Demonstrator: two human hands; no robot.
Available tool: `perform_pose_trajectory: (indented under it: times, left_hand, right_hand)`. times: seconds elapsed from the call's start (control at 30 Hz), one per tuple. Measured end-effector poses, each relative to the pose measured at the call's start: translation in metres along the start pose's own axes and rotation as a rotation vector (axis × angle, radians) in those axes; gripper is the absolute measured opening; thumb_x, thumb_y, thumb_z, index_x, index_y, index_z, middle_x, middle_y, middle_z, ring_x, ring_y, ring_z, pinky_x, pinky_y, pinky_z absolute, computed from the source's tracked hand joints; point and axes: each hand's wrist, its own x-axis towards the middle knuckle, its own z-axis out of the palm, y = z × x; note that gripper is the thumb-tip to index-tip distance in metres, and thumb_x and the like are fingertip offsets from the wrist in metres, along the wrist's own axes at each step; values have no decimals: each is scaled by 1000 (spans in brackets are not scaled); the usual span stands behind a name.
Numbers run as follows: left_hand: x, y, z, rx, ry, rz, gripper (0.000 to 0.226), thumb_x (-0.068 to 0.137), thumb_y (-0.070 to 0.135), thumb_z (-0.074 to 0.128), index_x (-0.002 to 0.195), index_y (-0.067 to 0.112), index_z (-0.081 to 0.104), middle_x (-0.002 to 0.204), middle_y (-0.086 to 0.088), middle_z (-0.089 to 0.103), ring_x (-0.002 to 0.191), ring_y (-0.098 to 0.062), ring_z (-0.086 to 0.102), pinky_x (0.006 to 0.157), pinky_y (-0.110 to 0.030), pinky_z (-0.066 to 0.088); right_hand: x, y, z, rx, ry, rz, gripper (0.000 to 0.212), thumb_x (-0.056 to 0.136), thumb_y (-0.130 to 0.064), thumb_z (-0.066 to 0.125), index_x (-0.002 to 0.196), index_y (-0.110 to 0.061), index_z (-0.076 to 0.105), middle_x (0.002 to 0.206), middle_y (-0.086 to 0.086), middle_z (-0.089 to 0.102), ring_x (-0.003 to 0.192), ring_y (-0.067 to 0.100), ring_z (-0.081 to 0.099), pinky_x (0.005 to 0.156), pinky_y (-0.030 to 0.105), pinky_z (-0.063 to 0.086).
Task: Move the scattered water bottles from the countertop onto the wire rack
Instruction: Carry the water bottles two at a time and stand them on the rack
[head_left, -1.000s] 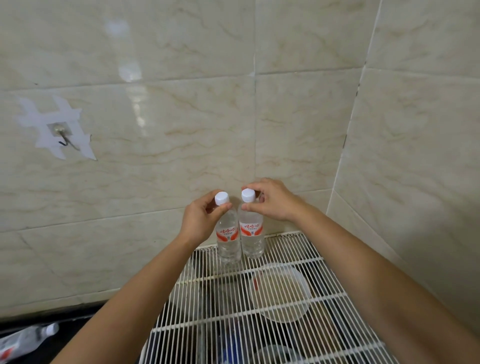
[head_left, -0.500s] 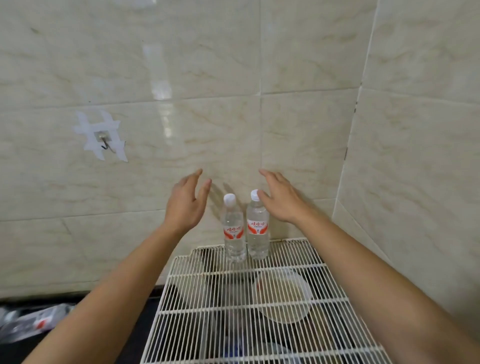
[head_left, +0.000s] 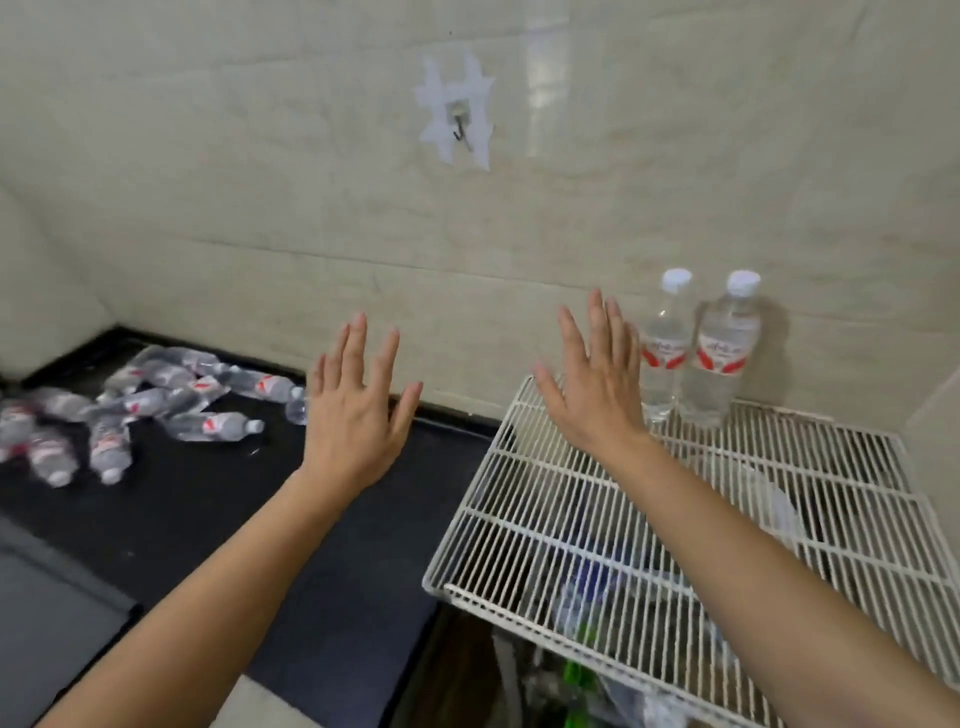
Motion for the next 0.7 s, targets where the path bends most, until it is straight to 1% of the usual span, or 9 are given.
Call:
perform_pose_trajectory:
  times: [0.07,0.17,0.27,0.4,0.53,0.57,0.63,0.7]
  left_hand:
    - [-14,-44,-12,60,17,-3,61,100,48,44,149,12,44,159,-22,29,144,-42,33,109,-58,32]
    - [-44,-119,-27,85,-21,-84,57,98,45,49,144,10,50,157,-23,33,141,-42,38,106,-59,36]
    - [-98,-199,-40,117,-107,-142,59,98,48,42,144,11,50,158,-22,33,143,-40,36,104,-59,39]
    - [-172,-316,-65,175,-214,-218,67,96,53,33,147,12,46,159,-20,31,143,-39,36,103,-58,38]
    - [-220,-414,-90,180,-264,-292,69,94,54,33,144,10,49,156,-22,35,137,-41,43,97,-57,46]
    - [-227,-432,-93,181,-274,-309,68,94,54,34,143,9,51,155,-22,37,136,-41,45,96,-56,47]
    - [-241,-474,-94,168,-304,-376,68,93,53,34,141,9,53,154,-22,39,135,-41,47,97,-56,47]
    - [-243,-477,-90,172,-310,-367,68,93,53,34,141,9,54,153,-23,41,133,-41,49,97,-54,48]
  right_hand:
    - [2,-41,12,-8,-25,-45,73,100,-52,44,159,-16,22,169,19,1,156,35,-1,125,52,0]
    - [5,-107,31,-33,-37,-80,72,100,-50,46,159,-14,25,168,20,5,155,37,3,125,53,4]
    - [3,-186,61,-42,-39,-101,71,98,-46,51,156,-11,31,167,21,10,154,40,8,123,55,9]
    - [-3,-313,117,-13,-147,-113,72,99,-48,48,158,-13,27,168,22,7,154,40,7,123,56,8]
    - [-8,-439,163,33,-242,-242,69,96,-44,55,155,-12,36,165,24,18,151,43,20,120,57,18]
    - [-10,-464,172,40,-262,-282,70,97,-45,54,156,-13,34,165,23,18,152,42,19,121,56,18]
    - [-9,-516,198,36,-304,-365,70,100,-46,48,159,-15,26,168,20,11,155,38,10,124,53,11]
    - [-10,-522,205,34,-333,-380,69,101,-47,44,160,-18,22,169,18,7,156,35,3,125,52,7]
